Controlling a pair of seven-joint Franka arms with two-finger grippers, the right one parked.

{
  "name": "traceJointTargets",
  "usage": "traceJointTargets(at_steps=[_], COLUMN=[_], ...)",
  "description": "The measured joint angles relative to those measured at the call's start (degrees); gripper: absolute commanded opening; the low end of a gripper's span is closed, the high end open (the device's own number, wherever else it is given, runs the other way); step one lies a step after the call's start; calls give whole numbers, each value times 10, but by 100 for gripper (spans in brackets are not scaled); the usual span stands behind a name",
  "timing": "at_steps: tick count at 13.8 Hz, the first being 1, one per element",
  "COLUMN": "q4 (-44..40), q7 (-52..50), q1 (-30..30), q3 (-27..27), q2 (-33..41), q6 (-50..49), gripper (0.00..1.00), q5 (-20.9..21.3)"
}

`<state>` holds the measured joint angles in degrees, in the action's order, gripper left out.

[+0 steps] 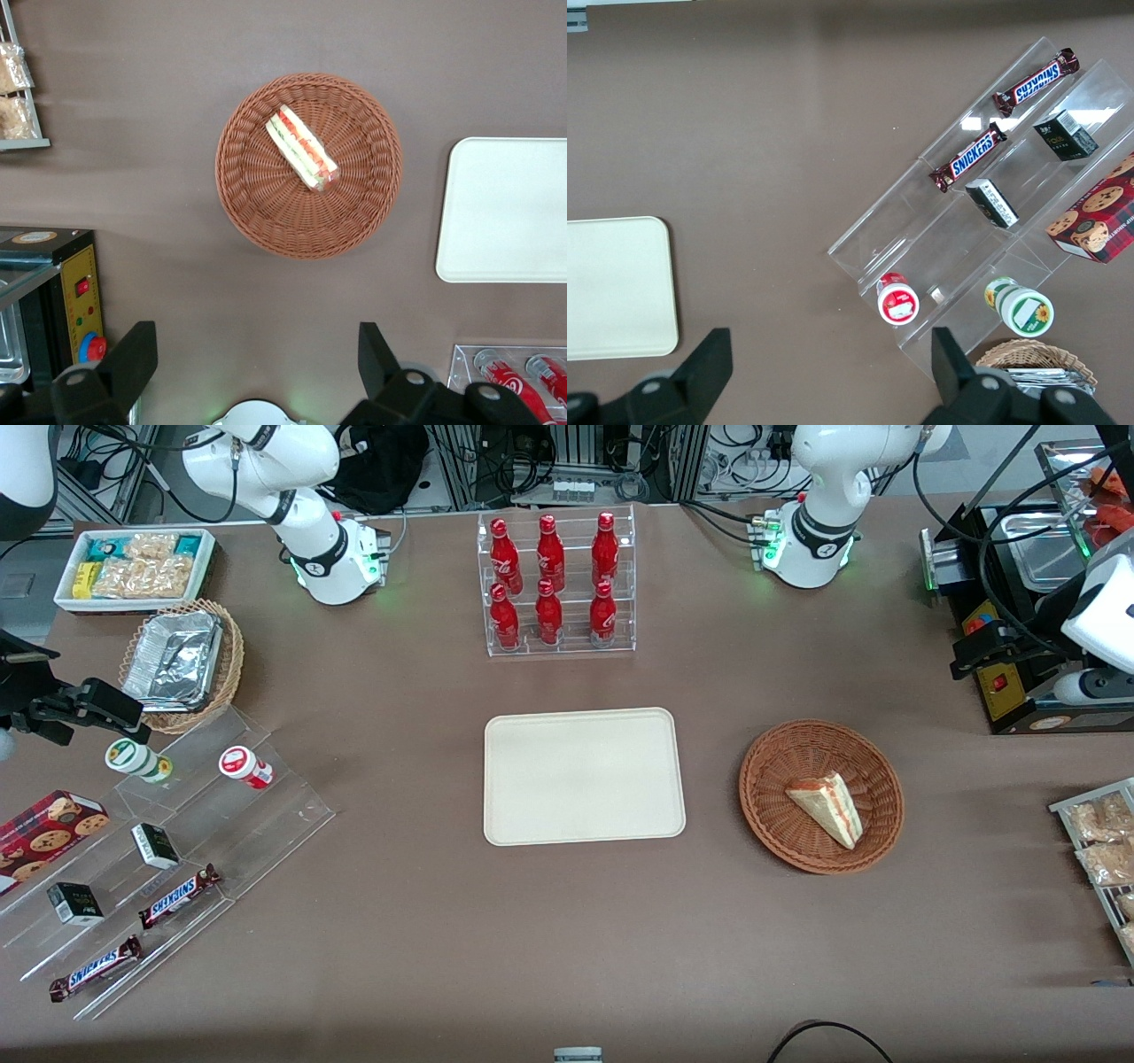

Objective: Place sandwich from basket to tray
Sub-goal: 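Move the left gripper over the wrapped sandwich in the wicker basket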

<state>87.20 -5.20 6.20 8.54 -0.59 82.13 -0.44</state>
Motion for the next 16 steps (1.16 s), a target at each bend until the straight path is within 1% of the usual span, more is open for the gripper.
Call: traceJointTargets(at_steps=[2, 6, 8, 10, 12, 16], q4=[0, 2, 21, 71, 137, 268], q7=[0, -1, -7, -25, -68, -201], q1=[0, -1, -1, -2, -5, -12], q3=[0, 0, 0, 2, 15, 34], q2=[4, -3, -16, -28, -37, -42], q6=[-6, -4, 23, 91, 167, 349], gripper=[100, 100, 100, 100, 100, 100], q5=[12, 16, 16, 17, 17, 18])
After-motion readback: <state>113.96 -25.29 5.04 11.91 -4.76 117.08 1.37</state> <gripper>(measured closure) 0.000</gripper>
